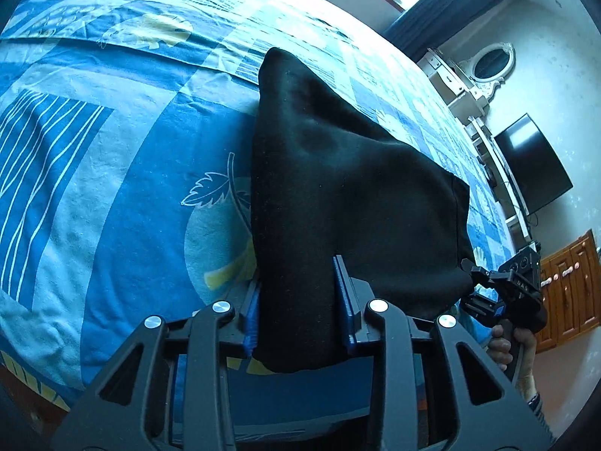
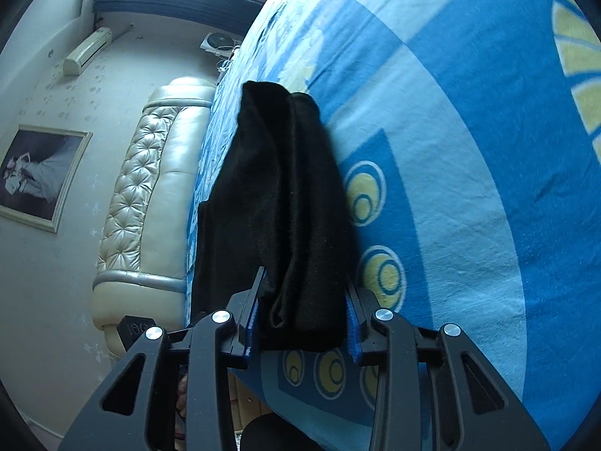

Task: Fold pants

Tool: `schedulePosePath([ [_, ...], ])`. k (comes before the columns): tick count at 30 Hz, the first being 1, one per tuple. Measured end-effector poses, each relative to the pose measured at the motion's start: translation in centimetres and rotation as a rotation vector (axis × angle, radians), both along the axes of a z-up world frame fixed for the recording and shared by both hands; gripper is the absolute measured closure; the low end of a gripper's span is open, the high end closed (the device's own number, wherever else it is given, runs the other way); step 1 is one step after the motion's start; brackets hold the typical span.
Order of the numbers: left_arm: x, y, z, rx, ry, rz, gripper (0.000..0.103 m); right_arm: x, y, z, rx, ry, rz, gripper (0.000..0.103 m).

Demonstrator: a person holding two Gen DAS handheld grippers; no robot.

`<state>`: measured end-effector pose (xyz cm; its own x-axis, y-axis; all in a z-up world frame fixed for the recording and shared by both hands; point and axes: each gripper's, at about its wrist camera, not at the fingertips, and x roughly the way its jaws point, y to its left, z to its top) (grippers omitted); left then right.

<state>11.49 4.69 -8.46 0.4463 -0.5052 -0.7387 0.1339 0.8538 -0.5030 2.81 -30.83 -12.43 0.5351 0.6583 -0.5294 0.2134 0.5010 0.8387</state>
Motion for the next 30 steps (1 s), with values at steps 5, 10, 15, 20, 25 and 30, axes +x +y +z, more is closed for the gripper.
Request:
schedulePosePath([
  [5,-0.06,0.07,-0.29,-0.001,-0.001,-0.003,0.069,-0.17,0.02,-0.07,0.000,-0.005,0.004,0.067],
  [10,-0.24,0.01,-0.38,0.001,-0.006,-0.004,0.068,-0.22,-0.02,-0.09,0.004,-0.009,0.002,0.067],
  [15,-0.34,0.03,-0.39,-0.003,-0.004,-0.001,0.068,-0.27,-0.21,-0.25,0.006,-0.015,0.003,0.067],
  [20,-0.34,0.18,-0.50,-0.013,-0.001,-0.001,0.067,-0.30,-0.33,-0.35,0.008,-0.016,0.002,0.067],
  [25,-0.35,0.24,-0.54,-0.016,0.000,0.000,0.067,-0.30,-0.41,-0.38,0.010,-0.016,0.002,0.067],
  [30,-0.35,0.24,-0.54,-0.015,0.000,0.000,0.066,-0.28,-0.45,-0.43,0.011,-0.016,0.003,0.067],
])
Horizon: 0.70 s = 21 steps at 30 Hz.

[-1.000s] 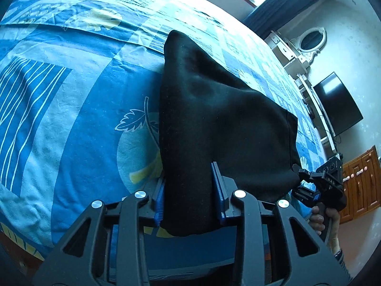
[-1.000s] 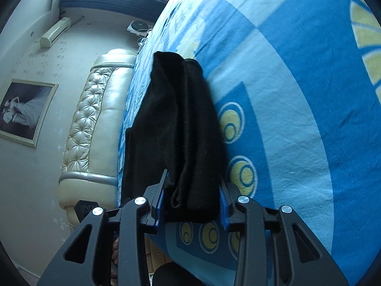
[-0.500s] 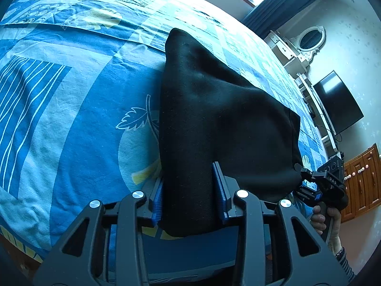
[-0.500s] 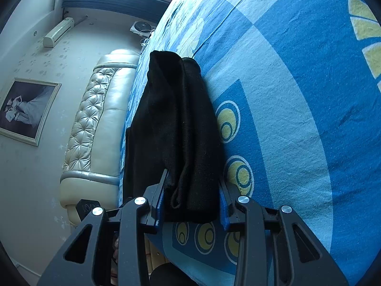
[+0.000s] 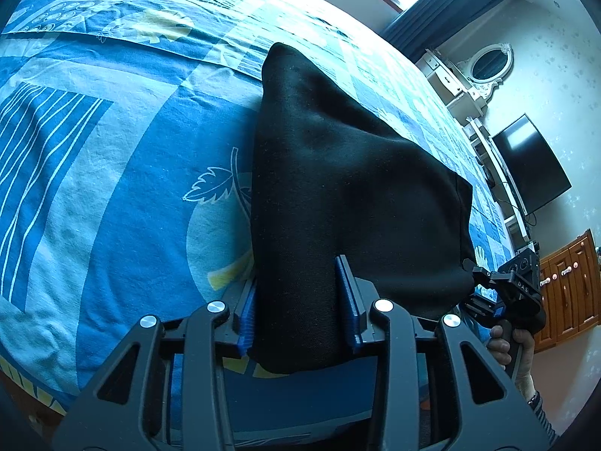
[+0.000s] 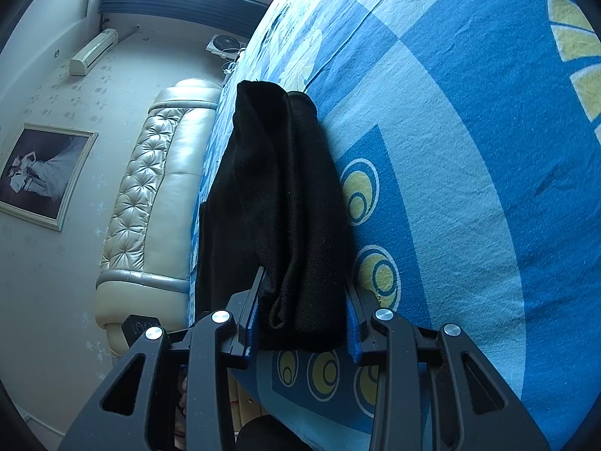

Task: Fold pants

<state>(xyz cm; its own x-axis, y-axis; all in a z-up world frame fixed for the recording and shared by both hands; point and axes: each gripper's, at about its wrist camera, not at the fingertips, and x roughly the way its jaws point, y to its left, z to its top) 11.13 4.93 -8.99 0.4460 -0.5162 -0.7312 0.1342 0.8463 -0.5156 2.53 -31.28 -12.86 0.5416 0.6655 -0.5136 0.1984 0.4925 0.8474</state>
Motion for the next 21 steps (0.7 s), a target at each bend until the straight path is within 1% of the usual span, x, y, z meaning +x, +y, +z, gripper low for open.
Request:
schedulePosePath([
  [6,0.00,0.01,-0.01,-0.002,0.001,0.000,0.065,0.02,-0.02,-0.06,0.002,-0.001,0.000,0.067],
  [9,-0.04,0.05,0.03,-0.001,-0.001,0.002,0.062,-0.16,-0.24,0.07,0.013,-0.002,-0.003,0.066],
  [11,-0.15,0.04,0.25,0.016,-0.019,0.010,0.050,-0.17,-0.41,0.05,0.035,-0.005,-0.009,0.062],
  [12,-0.23,0.06,0.32,0.025,-0.026,0.018,0.047,-0.18,-0.51,0.03,0.049,-0.008,-0.013,0.059],
  [14,-0.31,0.19,0.36,0.032,-0.032,0.039,0.032,-0.22,-0.60,0.03,0.076,-0.017,-0.019,0.054],
  [17,-0.38,0.53,0.18,0.012,-0.027,0.059,0.025,-0.34,-0.66,0.25,0.116,-0.038,-0.028,0.046],
  [18,-0.43,0.61,0.17,0.014,-0.029,0.067,0.024,-0.39,-0.56,0.41,0.124,-0.043,-0.029,0.043],
  [21,-0.68,0.76,0.22,0.035,-0.035,0.083,0.018,-0.51,-0.60,0.66,0.146,-0.050,-0.037,0.037],
])
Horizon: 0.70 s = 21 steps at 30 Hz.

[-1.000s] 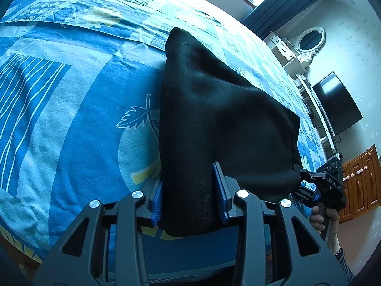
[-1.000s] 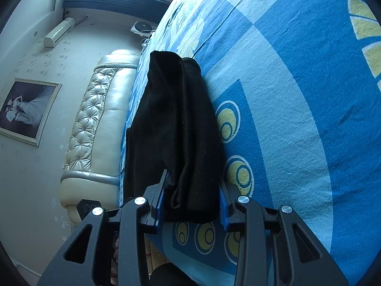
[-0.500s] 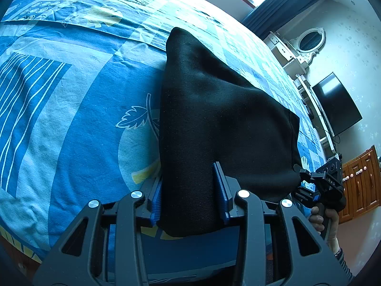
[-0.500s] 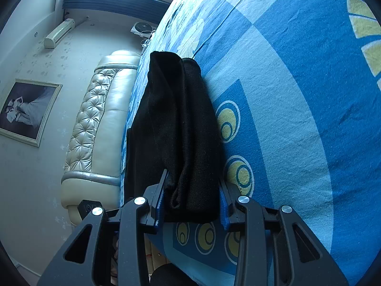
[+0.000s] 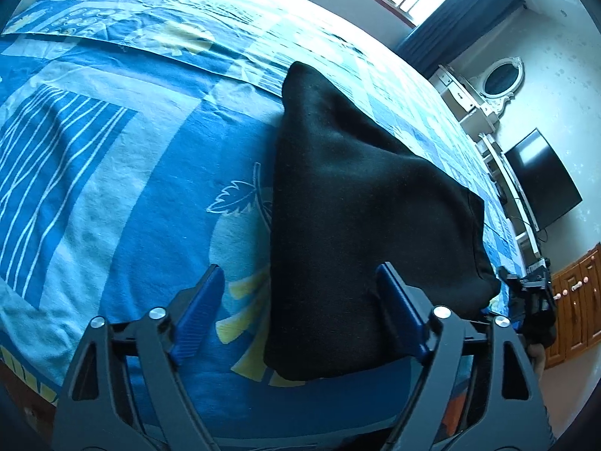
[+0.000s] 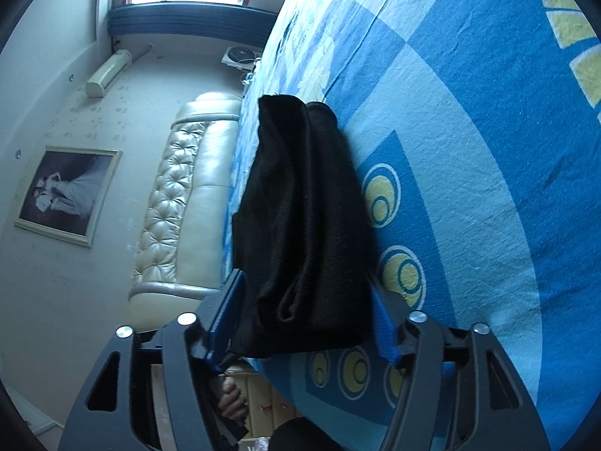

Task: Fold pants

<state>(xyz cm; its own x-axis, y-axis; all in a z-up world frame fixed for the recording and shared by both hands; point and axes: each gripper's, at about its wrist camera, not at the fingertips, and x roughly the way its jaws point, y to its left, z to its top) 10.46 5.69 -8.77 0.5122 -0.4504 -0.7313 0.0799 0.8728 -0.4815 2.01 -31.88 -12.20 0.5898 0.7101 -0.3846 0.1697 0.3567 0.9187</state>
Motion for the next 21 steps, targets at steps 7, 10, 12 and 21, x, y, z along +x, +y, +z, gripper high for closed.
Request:
schedulePosePath([
  [7,-1.1,-0.1,0.8,0.075,-0.022,0.020,0.014,-1.1,-1.1,0.0,0.017,0.024,-0.011,0.035],
  [10,-2.1,-0.3,1.4,0.112,-0.040,0.025,0.012,-1.8,-1.6,0.2,0.009,0.036,-0.010,0.035],
  [12,-2.7,-0.5,1.9,0.142,-0.051,0.024,0.012,-2.3,-1.8,0.4,-0.008,0.041,-0.009,0.035],
  [21,-5.7,-1.1,3.6,0.193,-0.080,0.030,0.011,-3.8,-2.6,0.8,-0.057,0.070,-0.023,0.031],
])
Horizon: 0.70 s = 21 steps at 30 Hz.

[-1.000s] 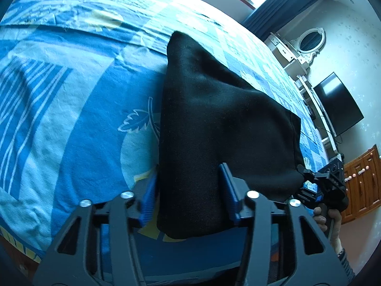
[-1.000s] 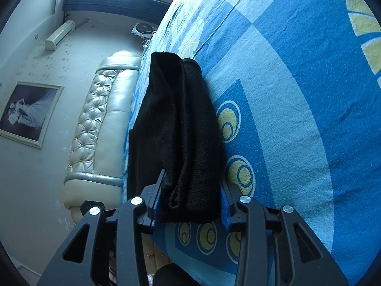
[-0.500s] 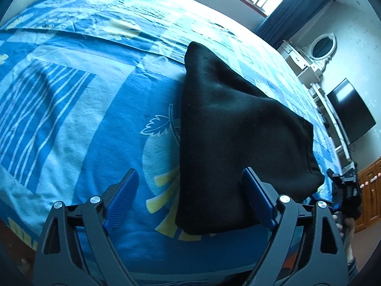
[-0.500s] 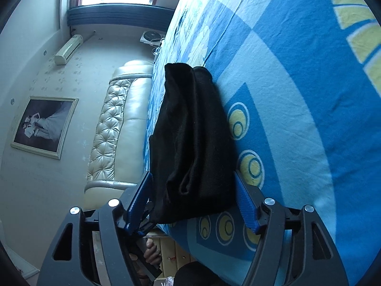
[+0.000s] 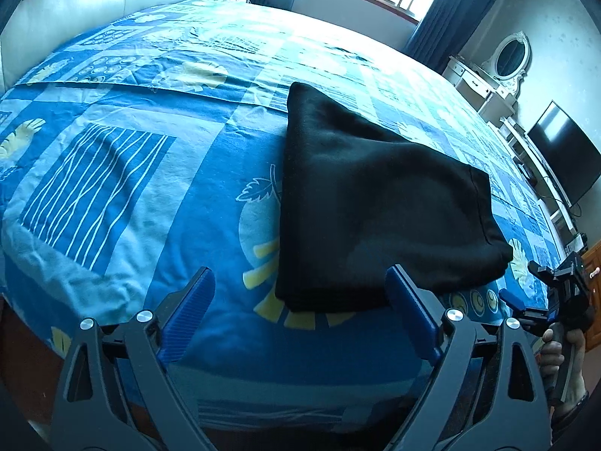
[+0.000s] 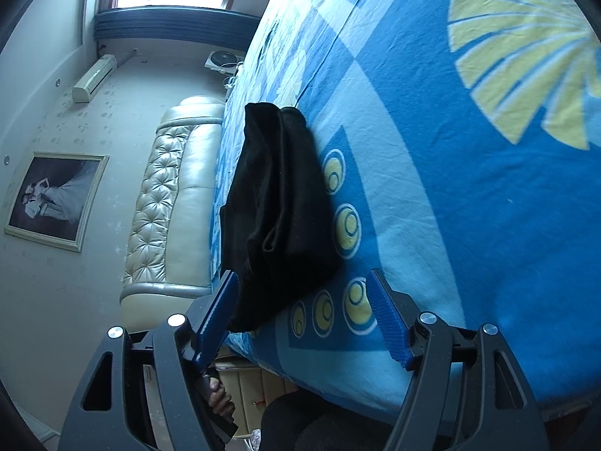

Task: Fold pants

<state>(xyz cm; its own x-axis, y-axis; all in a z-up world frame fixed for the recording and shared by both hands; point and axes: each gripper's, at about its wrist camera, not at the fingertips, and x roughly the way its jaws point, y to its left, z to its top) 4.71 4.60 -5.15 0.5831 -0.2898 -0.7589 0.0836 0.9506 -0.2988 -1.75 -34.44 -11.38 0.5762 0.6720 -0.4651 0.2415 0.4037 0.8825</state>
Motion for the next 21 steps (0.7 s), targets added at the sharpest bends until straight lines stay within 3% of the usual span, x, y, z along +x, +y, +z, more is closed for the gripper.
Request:
schedulePosePath([
  [13,-3.3,-1.2,1.1,0.047,-0.026,0.010,0.011,-2.0,0.0,0.5,-0.119,0.051,-0.012,0.028],
  [16,-4.0,-1.9,1.5,0.082,-0.047,0.015,0.010,-2.6,0.3,1.1,-0.194,0.051,-0.023,0.028],
  [21,-4.9,-2.8,2.3,0.146,-0.089,0.024,0.006,-3.0,2.9,3.5,-0.447,0.025,-0.030,0.027],
])
